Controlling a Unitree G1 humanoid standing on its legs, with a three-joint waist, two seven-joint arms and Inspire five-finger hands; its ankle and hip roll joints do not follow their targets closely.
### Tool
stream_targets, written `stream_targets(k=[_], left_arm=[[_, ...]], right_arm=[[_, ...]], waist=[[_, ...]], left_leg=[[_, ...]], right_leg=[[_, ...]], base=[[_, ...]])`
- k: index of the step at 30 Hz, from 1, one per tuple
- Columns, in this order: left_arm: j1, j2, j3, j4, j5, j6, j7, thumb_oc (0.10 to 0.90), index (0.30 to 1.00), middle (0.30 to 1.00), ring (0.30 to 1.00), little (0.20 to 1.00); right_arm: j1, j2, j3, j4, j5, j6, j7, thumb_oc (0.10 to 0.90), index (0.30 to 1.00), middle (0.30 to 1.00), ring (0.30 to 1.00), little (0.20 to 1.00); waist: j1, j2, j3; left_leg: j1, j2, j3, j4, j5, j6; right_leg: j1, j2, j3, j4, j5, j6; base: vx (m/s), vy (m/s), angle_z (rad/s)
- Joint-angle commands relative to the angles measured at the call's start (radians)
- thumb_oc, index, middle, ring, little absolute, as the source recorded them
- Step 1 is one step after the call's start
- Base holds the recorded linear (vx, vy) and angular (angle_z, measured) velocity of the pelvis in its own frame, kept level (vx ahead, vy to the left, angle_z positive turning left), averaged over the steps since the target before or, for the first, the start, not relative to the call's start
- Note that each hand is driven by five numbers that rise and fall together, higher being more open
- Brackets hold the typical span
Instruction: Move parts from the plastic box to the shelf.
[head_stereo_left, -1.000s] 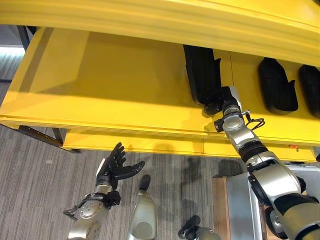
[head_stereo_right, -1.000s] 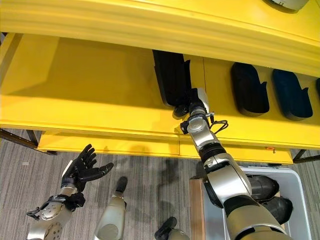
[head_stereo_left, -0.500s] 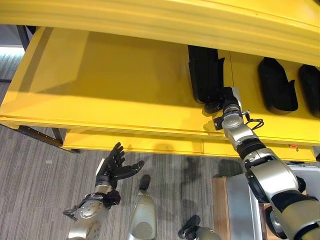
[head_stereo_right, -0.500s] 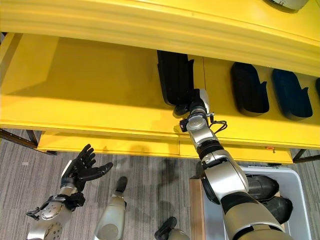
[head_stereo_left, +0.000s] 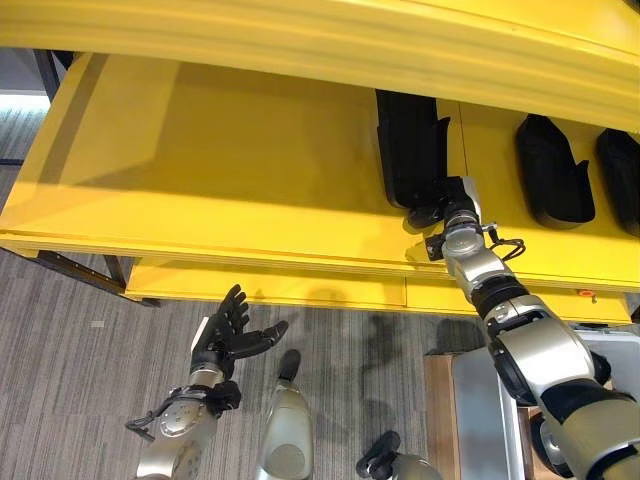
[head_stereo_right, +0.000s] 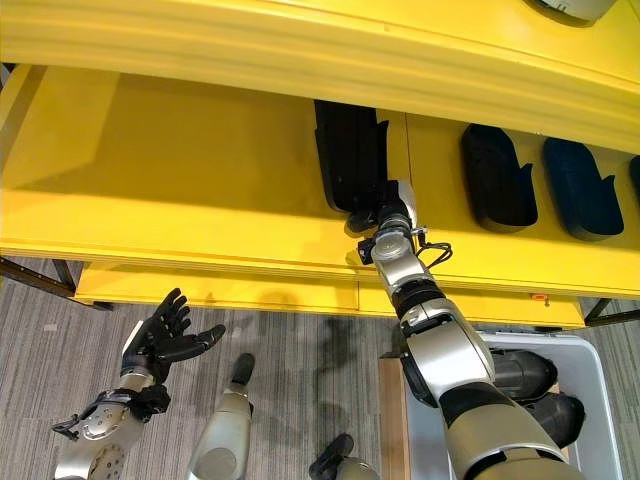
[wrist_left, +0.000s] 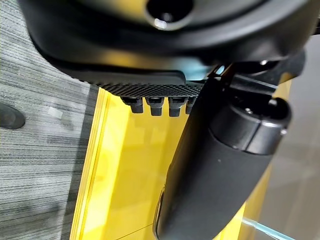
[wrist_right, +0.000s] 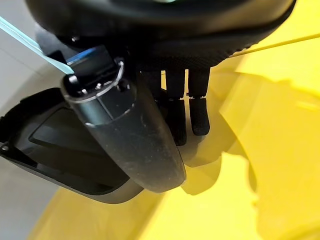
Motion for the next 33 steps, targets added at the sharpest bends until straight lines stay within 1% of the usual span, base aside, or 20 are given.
stream_targets(k=[1, 6, 9, 17, 19, 25, 33], left_arm=[[-0.004, 0.065, 0.008, -0.101, 0.007, -0.072, 0.003, 0.9, 1.0, 1.0, 1.0, 1.0], [-0.003, 0.066, 0.008, -0.101, 0.002, -0.071, 0.003, 0.9, 1.0, 1.0, 1.0, 1.0], [-0.001, 0.067, 0.014, -0.099, -0.001, -0.072, 0.007, 0.9, 1.0, 1.0, 1.0, 1.0], [0.005, 0.065, 0.023, -0.099, -0.005, -0.072, 0.01, 0.9, 1.0, 1.0, 1.0, 1.0], [0.009, 0.061, 0.03, -0.097, -0.009, -0.071, 0.015, 0.9, 1.0, 1.0, 1.0, 1.0], [0.016, 0.058, 0.037, -0.097, -0.01, -0.07, 0.02, 0.9, 1.0, 1.0, 1.0, 1.0], [0.021, 0.059, 0.039, -0.099, -0.014, -0.073, 0.022, 0.9, 1.0, 1.0, 1.0, 1.0]], right_arm=[[-0.166, -0.027, -0.007, -0.044, 0.045, -0.081, -0.033, 0.9, 1.0, 1.0, 1.0, 1.0], [-0.167, -0.023, -0.003, -0.076, 0.061, -0.089, -0.029, 0.9, 1.0, 1.0, 1.0, 1.0], [-0.17, -0.026, 0.011, -0.153, 0.049, -0.094, -0.032, 0.9, 1.0, 1.0, 1.0, 1.0], [-0.17, -0.037, 0.035, -0.27, 0.008, -0.095, -0.032, 0.9, 1.0, 1.0, 1.0, 1.0], [-0.158, -0.038, 0.036, -0.35, -0.005, -0.1, -0.033, 0.9, 1.0, 1.0, 1.0, 1.0], [-0.142, -0.035, 0.036, -0.424, -0.028, -0.103, -0.033, 0.9, 1.0, 1.0, 1.0, 1.0], [-0.133, -0.033, 0.027, -0.412, -0.025, -0.102, -0.031, 0.9, 1.0, 1.0, 1.0, 1.0]], waist=[[0.002, -0.019, -0.035], [0.0, -0.022, -0.034], [-0.006, -0.026, -0.032], [-0.016, -0.032, -0.028], [-0.021, -0.037, -0.025], [-0.026, -0.045, -0.022], [-0.023, -0.053, -0.02]], left_leg=[[0.072, 0.053, 0.062, 0.028, -0.139, 0.011], [0.074, 0.054, 0.065, 0.028, -0.14, 0.012], [0.074, 0.054, 0.066, 0.03, -0.141, 0.012], [0.075, 0.056, 0.069, 0.031, -0.142, 0.013], [0.077, 0.056, 0.073, 0.032, -0.145, 0.014], [0.077, 0.058, 0.075, 0.036, -0.147, 0.014], [0.078, 0.06, 0.076, 0.04, -0.15, 0.015]], right_leg=[[-0.068, -0.047, 0.089, 0.028, 0.121, 0.028], [-0.072, -0.048, 0.093, 0.032, 0.123, 0.027], [-0.076, -0.049, 0.098, 0.034, 0.127, 0.028], [-0.08, -0.047, 0.105, 0.034, 0.128, 0.026], [-0.082, -0.047, 0.109, 0.035, 0.13, 0.026], [-0.083, -0.045, 0.114, 0.038, 0.128, 0.024], [-0.08, -0.046, 0.116, 0.04, 0.131, 0.024]], base=[[0.0, 0.0, 0.0], [0.0, -0.001, -0.03], [0.0, 0.003, -0.07], [0.0, 0.0, -0.01], [0.0, 0.0, 0.0], [0.0, 0.0, 0.0], [0.0, 0.0, 0.0]])
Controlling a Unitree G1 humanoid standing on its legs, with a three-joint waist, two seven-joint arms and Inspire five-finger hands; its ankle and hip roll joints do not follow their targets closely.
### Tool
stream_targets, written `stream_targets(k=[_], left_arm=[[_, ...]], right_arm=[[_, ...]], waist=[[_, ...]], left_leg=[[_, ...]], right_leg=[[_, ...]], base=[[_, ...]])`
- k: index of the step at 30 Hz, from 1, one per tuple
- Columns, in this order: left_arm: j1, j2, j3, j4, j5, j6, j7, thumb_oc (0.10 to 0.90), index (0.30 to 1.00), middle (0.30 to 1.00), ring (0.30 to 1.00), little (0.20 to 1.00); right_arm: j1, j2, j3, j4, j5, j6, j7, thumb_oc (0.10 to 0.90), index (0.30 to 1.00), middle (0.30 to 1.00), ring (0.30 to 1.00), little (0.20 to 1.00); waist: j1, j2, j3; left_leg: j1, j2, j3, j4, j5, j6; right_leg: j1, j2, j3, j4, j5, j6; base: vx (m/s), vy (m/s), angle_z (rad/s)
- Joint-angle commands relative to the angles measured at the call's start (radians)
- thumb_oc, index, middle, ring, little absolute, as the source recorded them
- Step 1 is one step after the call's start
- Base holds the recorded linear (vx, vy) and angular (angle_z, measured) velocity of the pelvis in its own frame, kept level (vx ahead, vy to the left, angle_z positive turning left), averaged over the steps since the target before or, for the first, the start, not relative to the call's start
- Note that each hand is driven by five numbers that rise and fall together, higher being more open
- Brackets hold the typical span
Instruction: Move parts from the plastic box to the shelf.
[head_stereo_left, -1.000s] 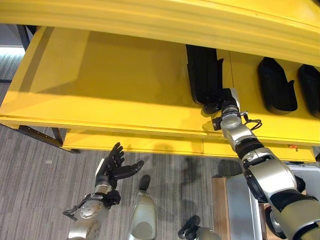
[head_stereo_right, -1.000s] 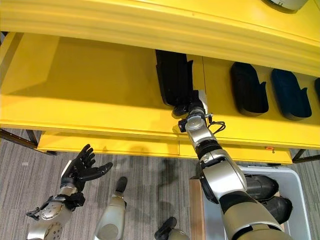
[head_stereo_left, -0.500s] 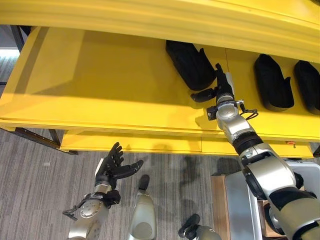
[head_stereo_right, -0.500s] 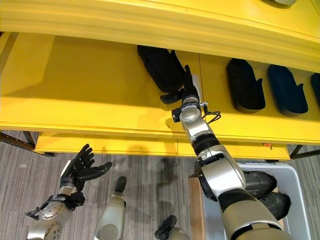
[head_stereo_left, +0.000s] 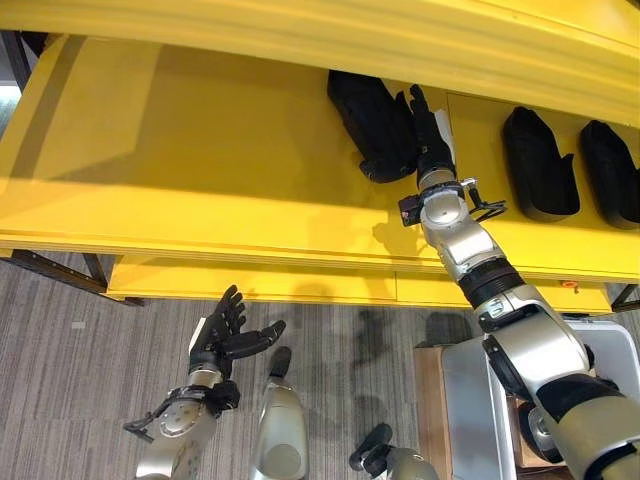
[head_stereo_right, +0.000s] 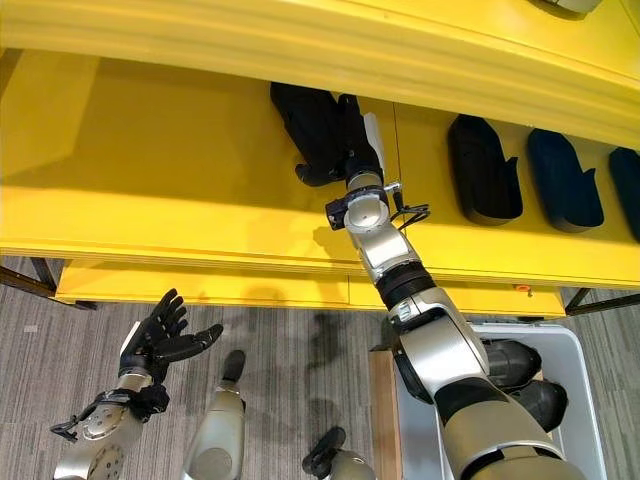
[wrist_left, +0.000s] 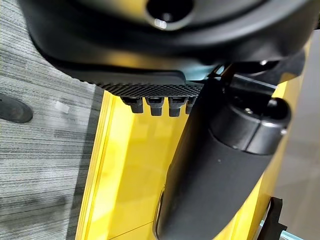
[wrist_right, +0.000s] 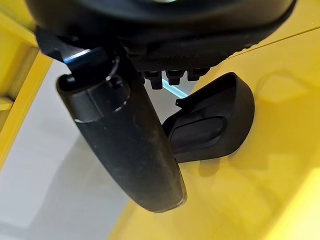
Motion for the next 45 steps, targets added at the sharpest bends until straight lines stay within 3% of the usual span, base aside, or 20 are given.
stream_targets(k=[1, 11, 13, 16, 17, 20, 27, 29, 33, 39, 45], left_arm=[[0.021, 0.06, 0.038, -0.101, -0.011, -0.074, 0.001, 0.9, 1.0, 1.0, 1.0, 1.0], [0.019, 0.063, 0.034, -0.096, -0.01, -0.079, -0.012, 0.9, 1.0, 1.0, 1.0, 1.0], [0.023, 0.067, 0.035, -0.103, -0.014, -0.088, -0.026, 0.9, 1.0, 1.0, 1.0, 1.0], [0.023, 0.073, 0.038, -0.104, -0.011, -0.094, -0.037, 0.9, 1.0, 1.0, 1.0, 1.0], [0.025, 0.075, 0.041, -0.111, -0.005, -0.099, -0.052, 0.9, 1.0, 1.0, 1.0, 1.0], [0.026, 0.076, 0.041, -0.117, -0.001, -0.101, -0.062, 0.9, 1.0, 1.0, 1.0, 1.0], [0.031, 0.084, 0.048, -0.122, 0.008, -0.102, -0.085, 0.9, 1.0, 1.0, 1.0, 1.0], [0.036, 0.09, 0.058, -0.127, 0.02, -0.098, -0.099, 0.9, 1.0, 1.0, 1.0, 1.0], [0.042, 0.097, 0.066, -0.128, 0.037, -0.092, -0.116, 0.9, 1.0, 1.0, 1.0, 1.0], [0.043, 0.101, 0.081, -0.123, 0.064, -0.087, -0.115, 0.9, 1.0, 1.0, 1.0, 1.0], [0.043, 0.097, 0.082, -0.124, 0.074, -0.087, -0.117, 0.9, 1.0, 1.0, 1.0, 1.0]], right_arm=[[-0.1, -0.053, -0.013, -0.078, -0.052, -0.093, -0.033, 0.9, 1.0, 1.0, 1.0, 1.0], [-0.131, -0.089, -0.005, -0.003, -0.012, -0.109, -0.015, 0.9, 1.0, 1.0, 1.0, 1.0], [-0.159, -0.134, 0.025, 0.04, -0.036, -0.108, 0.009, 0.9, 1.0, 1.0, 1.0, 1.0], [-0.184, -0.184, 0.08, 0.063, -0.1, -0.101, 0.044, 0.9, 1.0, 1.0, 1.0, 1.0], [-0.216, -0.253, 0.178, 0.08, -0.217, -0.093, 0.084, 0.9, 1.0, 1.0, 1.0, 1.0], [-0.236, -0.281, 0.234, 0.099, -0.272, -0.096, 0.109, 0.9, 1.0, 1.0, 1.0, 1.0], [-0.263, -0.375, 0.365, 0.007, -0.433, -0.11, 0.171, 0.9, 1.0, 1.0, 1.0, 1.0], [-0.279, -0.44, 0.455, -0.04, -0.567, -0.117, 0.206, 0.9, 1.0, 1.0, 1.0, 1.0], [-0.292, -0.519, 0.534, -0.116, -0.692, -0.126, 0.255, 0.9, 1.0, 1.0, 1.0, 1.0], [-0.298, -0.576, 0.608, -0.184, -0.802, -0.138, 0.308, 0.9, 1.0, 1.0, 1.0, 1.0], [-0.305, -0.578, 0.658, -0.139, -0.876, -0.143, 0.317, 0.9, 1.0, 1.0, 1.0, 1.0]], waist=[[-0.015, -0.016, -0.034], [-0.014, -0.018, -0.034], [-0.009, -0.02, -0.033], [-0.006, -0.021, -0.031], [-0.003, -0.024, -0.028], [-0.002, -0.025, -0.025], [-0.007, -0.034, -0.026], [-0.007, -0.039, -0.024], [-0.009, -0.043, -0.021], [-0.006, -0.056, -0.013], [-0.003, -0.057, -0.004]], left_leg=[[0.082, 0.049, 0.056, 0.033, -0.142, 0.009], [0.081, 0.05, 0.055, 0.033, -0.14, 0.009], [0.078, 0.05, 0.051, 0.033, -0.139, 0.008], [0.074, 0.05, 0.048, 0.033, -0.137, 0.006], [0.07, 0.049, 0.048, 0.033, -0.133, 0.005], [0.068, 0.049, 0.046, 0.032, -0.132, 0.006], [0.063, 0.049, 0.046, 0.037, -0.134, 0.006], [0.058, 0.049, 0.045, 0.037, -0.135, 0.006], [0.049, 0.049, 0.042, 0.043, -0.137, 0.005], [0.039, 0.048, 0.041, 0.055, -0.143, 0.006], [0.034, 0.047, 0.038, 0.056, -0.143, 0.005]], right_leg=[[-0.052, -0.045, 0.087, 0.021, 0.13, 0.025], [-0.056, -0.042, 0.086, 0.024, 0.132, 0.027], [-0.055, -0.043, 0.081, 0.025, 0.13, 0.028], [-0.056, -0.042, 0.075, 0.024, 0.129, 0.028], [-0.059, -0.043, 0.074, 0.026, 0.126, 0.027], [-0.062, -0.042, 0.074, 0.027, 0.125, 0.025], [-0.071, -0.043, 0.077, 0.027, 0.127, 0.027], [-0.073, -0.043, 0.076, 0.026, 0.125, 0.028], [-0.077, -0.043, 0.074, 0.029, 0.124, 0.028], [-0.082, -0.041, 0.075, 0.031, 0.121, 0.026], [-0.085, -0.04, 0.075, 0.035, 0.118, 0.025]], base=[[0.0, -0.003, -0.04], [0.0, 0.0, -0.01], [0.0, 0.0, 0.0], [-0.01, -0.005, 0.03], [-0.01, -0.002, 0.06], [-0.01, -0.001, 0.01], [0.0, 0.0, 0.0], [0.0, 0.0, 0.0], [0.0, 0.0, 0.0], [0.0, 0.0, 0.0], [0.0, 0.0, 0.0]])
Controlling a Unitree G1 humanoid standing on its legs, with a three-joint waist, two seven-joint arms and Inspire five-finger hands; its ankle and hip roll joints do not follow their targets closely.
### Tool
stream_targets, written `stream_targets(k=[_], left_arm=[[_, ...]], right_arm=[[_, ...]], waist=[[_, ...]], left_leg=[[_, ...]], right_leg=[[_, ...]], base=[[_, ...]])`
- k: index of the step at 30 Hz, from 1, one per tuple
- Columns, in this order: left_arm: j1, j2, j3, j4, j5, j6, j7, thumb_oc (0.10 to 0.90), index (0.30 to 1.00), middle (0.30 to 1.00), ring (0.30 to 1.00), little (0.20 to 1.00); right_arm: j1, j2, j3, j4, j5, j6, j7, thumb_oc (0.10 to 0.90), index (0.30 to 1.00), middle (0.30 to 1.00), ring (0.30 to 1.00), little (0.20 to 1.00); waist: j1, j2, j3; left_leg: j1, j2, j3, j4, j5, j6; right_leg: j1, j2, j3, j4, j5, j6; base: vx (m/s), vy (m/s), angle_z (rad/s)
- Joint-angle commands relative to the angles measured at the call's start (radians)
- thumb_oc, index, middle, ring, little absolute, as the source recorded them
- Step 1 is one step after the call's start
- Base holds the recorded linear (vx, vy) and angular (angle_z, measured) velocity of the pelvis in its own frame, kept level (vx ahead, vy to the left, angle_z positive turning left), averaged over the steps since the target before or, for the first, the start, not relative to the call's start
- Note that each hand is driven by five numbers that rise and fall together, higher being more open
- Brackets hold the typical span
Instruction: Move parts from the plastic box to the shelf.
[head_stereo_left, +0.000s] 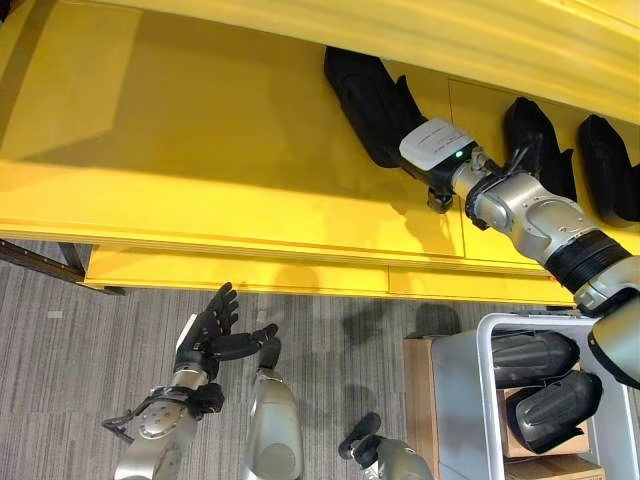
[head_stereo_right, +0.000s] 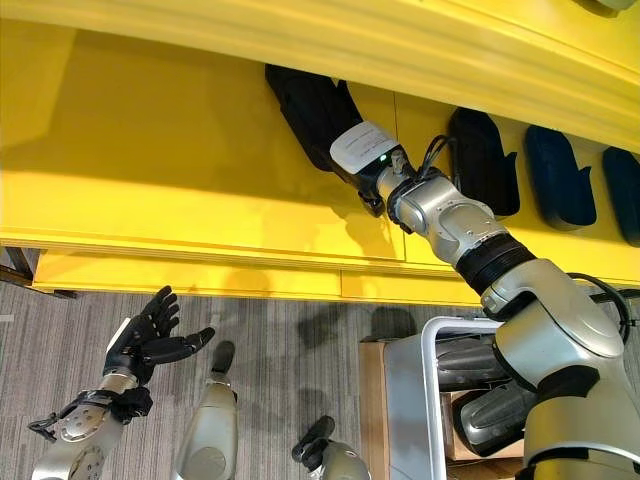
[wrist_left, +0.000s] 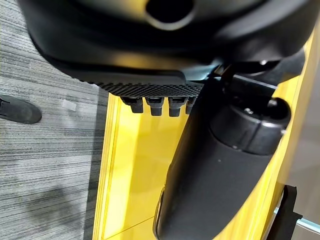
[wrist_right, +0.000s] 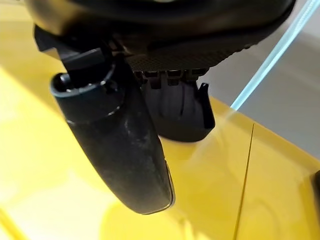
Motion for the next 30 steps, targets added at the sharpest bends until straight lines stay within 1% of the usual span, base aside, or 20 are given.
stream_targets(k=[1, 5, 10, 11, 12, 14, 18, 23, 30], left_arm=[[0.008, 0.03, 0.038, -0.117, 0.033, -0.084, -0.025, 0.9, 1.0, 1.0, 1.0, 1.0], [0.012, 0.029, 0.041, -0.121, 0.03, -0.09, -0.024, 0.9, 1.0, 1.0, 1.0, 1.0], [0.019, 0.028, 0.047, -0.127, 0.019, -0.097, -0.024, 0.9, 1.0, 1.0, 1.0, 1.0], [0.019, 0.027, 0.048, -0.126, 0.018, -0.096, -0.024, 0.9, 1.0, 1.0, 1.0, 1.0], [0.021, 0.03, 0.05, -0.128, 0.015, -0.1, -0.024, 0.9, 1.0, 1.0, 1.0, 1.0], [0.023, 0.029, 0.05, -0.129, 0.014, -0.1, -0.025, 0.9, 1.0, 1.0, 1.0, 1.0], [0.026, 0.036, 0.042, -0.127, 0.003, -0.104, -0.03, 0.9, 1.0, 1.0, 1.0, 1.0], [0.026, 0.036, 0.043, -0.124, -0.012, -0.111, -0.028, 0.9, 1.0, 1.0, 1.0, 1.0], [0.016, 0.034, 0.038, -0.114, -0.021, -0.114, -0.02, 0.9, 1.0, 1.0, 1.0, 1.0]], right_arm=[[-0.18, -0.076, 0.017, 0.028, -0.056, 0.033, -0.036, 0.9, 1.0, 1.0, 1.0, 1.0], [-0.182, -0.063, 0.014, 0.084, -0.059, 0.043, -0.045, 0.9, 1.0, 1.0, 1.0, 1.0], [-0.195, -0.051, 0.022, 0.14, -0.059, 0.047, -0.053, 0.9, 1.0, 1.0, 1.0, 1.0], [-0.195, -0.051, 0.022, 0.139, -0.059, 0.047, -0.053, 0.9, 1.0, 1.0, 1.0, 1.0], [-0.199, -0.048, 0.022, 0.161, -0.058, 0.052, -0.059, 0.9, 1.0, 1.0, 1.0, 1.0], [-0.201, -0.047, 0.022, 0.171, -0.056, 0.053, -0.061, 0.9, 1.0, 1.0, 1.0, 1.0], [-0.229, -0.042, 0.025, 0.232, -0.047, 0.062, -0.084, 0.9, 1.0, 1.0, 1.0, 1.0], [-0.266, -0.049, 0.022, 0.238, -0.032, 0.071, -0.101, 0.9, 1.0, 1.0, 1.0, 1.0], [-0.283, -0.04, 0.018, 0.226, -0.018, 0.074, -0.107, 0.9, 1.0, 1.0, 1.0, 1.0]], waist=[[0.001, -0.003, -0.033], [0.008, 0.003, -0.027], [0.019, 0.02, -0.015], [0.018, 0.021, -0.019], [0.024, 0.03, -0.013], [0.026, 0.034, -0.01], [0.038, 0.054, 0.006], [0.04, 0.069, 0.014], [0.038, 0.08, 0.021]], left_leg=[[0.065, 0.049, 0.042, 0.032, -0.133, 0.012], [0.058, 0.047, 0.038, 0.032, -0.13, 0.012], [0.045, 0.044, 0.035, 0.034, -0.127, 0.012], [0.055, 0.049, 0.029, 0.032, -0.147, 0.005], [0.048, 0.046, 0.028, 0.036, -0.144, 0.005], [0.046, 0.047, 0.029, 0.039, -0.146, 0.004], [0.02, 0.041, 0.021, 0.061, -0.146, 0.006], [-0.003, 0.036, 0.017, 0.082, -0.146, 0.006], [-0.028, 0.032, 0.014, 0.12, -0.16, 0.007]], right_leg=[[-0.065, -0.04, 0.078, 0.036, 0.117, 0.025], [-0.067, -0.041, 0.074, 0.035, 0.116, 0.023], [-0.08, -0.046, 0.071, 0.046, 0.11, 0.019], [-0.075, -0.04, 0.082, 0.051, 0.095, 0.031], [-0.079, -0.041, 0.081, 0.055, 0.093, 0.03], [-0.081, -0.041, 0.081, 0.058, 0.091, 0.03], [-0.103, -0.047, 0.077, 0.082, 0.087, 0.028], [-0.126, -0.055, 0.077, 0.109, 0.078, 0.027], [-0.147, -0.063, 0.085, 0.144, 0.063, 0.024]], base=[[0.0, 0.0, 0.0], [0.0, 0.0, 0.0], [0.01, -0.004, 0.0], [0.05, -0.018, 0.0], [0.05, -0.022, 0.0], [0.0, 0.0, 0.0], [-0.03, -0.005, 0.0], [0.0, 0.0, 0.0], [-0.01, 0.002, 0.02]])
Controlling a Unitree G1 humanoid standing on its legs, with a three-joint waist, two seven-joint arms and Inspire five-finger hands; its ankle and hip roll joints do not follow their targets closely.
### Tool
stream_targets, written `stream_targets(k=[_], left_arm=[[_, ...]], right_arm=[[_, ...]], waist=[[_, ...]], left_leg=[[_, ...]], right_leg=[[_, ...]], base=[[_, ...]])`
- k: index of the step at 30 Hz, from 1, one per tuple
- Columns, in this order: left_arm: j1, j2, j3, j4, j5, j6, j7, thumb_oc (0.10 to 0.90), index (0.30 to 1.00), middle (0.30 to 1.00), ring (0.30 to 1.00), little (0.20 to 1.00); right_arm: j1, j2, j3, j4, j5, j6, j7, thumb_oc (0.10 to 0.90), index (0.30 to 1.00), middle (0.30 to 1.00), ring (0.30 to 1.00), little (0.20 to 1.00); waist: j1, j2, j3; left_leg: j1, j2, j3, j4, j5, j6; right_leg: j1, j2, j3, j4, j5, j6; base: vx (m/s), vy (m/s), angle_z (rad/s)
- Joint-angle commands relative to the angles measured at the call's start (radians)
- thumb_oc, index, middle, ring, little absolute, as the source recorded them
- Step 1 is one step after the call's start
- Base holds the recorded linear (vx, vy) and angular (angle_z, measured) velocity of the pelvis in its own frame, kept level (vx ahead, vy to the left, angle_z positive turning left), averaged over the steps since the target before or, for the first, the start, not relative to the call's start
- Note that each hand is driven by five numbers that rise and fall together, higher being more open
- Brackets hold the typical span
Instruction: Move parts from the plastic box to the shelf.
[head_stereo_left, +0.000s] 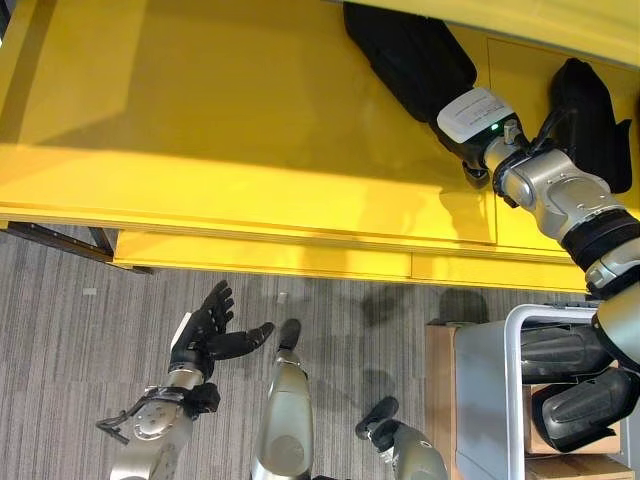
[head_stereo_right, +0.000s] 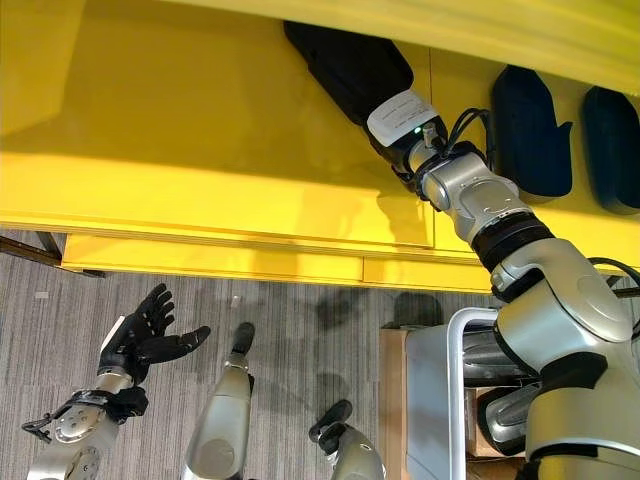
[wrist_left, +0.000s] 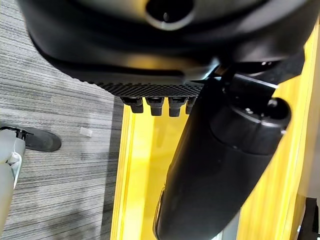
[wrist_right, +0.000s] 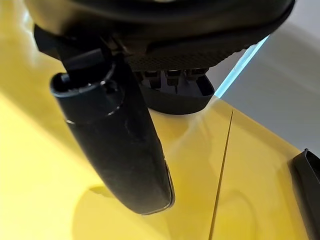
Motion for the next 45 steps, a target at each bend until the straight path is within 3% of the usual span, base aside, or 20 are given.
stream_targets(k=[1, 13, 26, 39, 45], left_arm=[[0.005, 0.032, 0.006, -0.102, -0.017, -0.108, -0.011, 0.9, 1.0, 1.0, 1.0, 1.0], [-0.017, 0.021, 0.007, -0.099, -0.012, -0.106, 0.0, 0.9, 1.0, 1.0, 1.0, 1.0], [-0.013, 0.014, 0.028, -0.088, -0.01, -0.097, 0.006, 0.9, 1.0, 1.0, 1.0, 1.0], [-0.004, 0.005, 0.045, -0.086, -0.022, -0.093, 0.007, 0.9, 1.0, 1.0, 1.0, 1.0], [-0.003, 0.003, 0.046, -0.082, -0.025, -0.092, 0.007, 0.9, 1.0, 1.0, 1.0, 1.0]], right_arm=[[-0.17, -0.032, 0.008, 0.006, 0.023, 0.045, -0.058, 0.9, 1.0, 1.0, 1.0, 1.0], [-0.095, 0.011, -0.022, -0.069, 0.073, 0.026, -0.009, 0.9, 1.0, 1.0, 1.0, 1.0], [0.025, 0.033, -0.102, -0.274, 0.266, -0.01, 0.072, 0.9, 1.0, 1.0, 1.0, 1.0], [0.102, 0.089, -0.223, -0.314, 0.515, -0.006, 0.092, 0.9, 1.0, 1.0, 1.0, 1.0], [0.107, 0.104, -0.248, -0.312, 0.549, -0.004, 0.086, 0.9, 1.0, 1.0, 1.0, 1.0]], waist=[[0.0, 0.004, -0.034], [-0.005, 0.0, -0.032], [-0.024, -0.034, -0.042], [-0.037, -0.038, -0.049], [-0.04, -0.039, -0.05]], left_leg=[[0.024, 0.048, 0.025, 0.101, -0.168, 0.007], [0.017, 0.05, 0.014, 0.137, -0.189, 0.011], [0.021, 0.054, 0.021, 0.148, -0.184, 0.022], [0.036, 0.06, 0.031, 0.155, -0.197, 0.027], [0.038, 0.061, 0.033, 0.16, -0.2, 0.028]], right_leg=[[-0.083, -0.03, 0.086, 0.072, 0.088, 0.022], [-0.087, -0.025, 0.093, 0.095, 0.075, 0.021], [-0.084, -0.022, 0.09, 0.09, 0.095, 0.007], [-0.075, -0.017, 0.098, 0.095, 0.098, 0.01], [-0.072, -0.014, 0.101, 0.092, 0.101, 0.011]], base=[[-0.02, 0.005, 0.05], [0.0, 0.0, 0.0], [-0.01, 0.005, 0.0], [0.0, 0.003, -0.01], [0.0, 0.0, 0.0]])
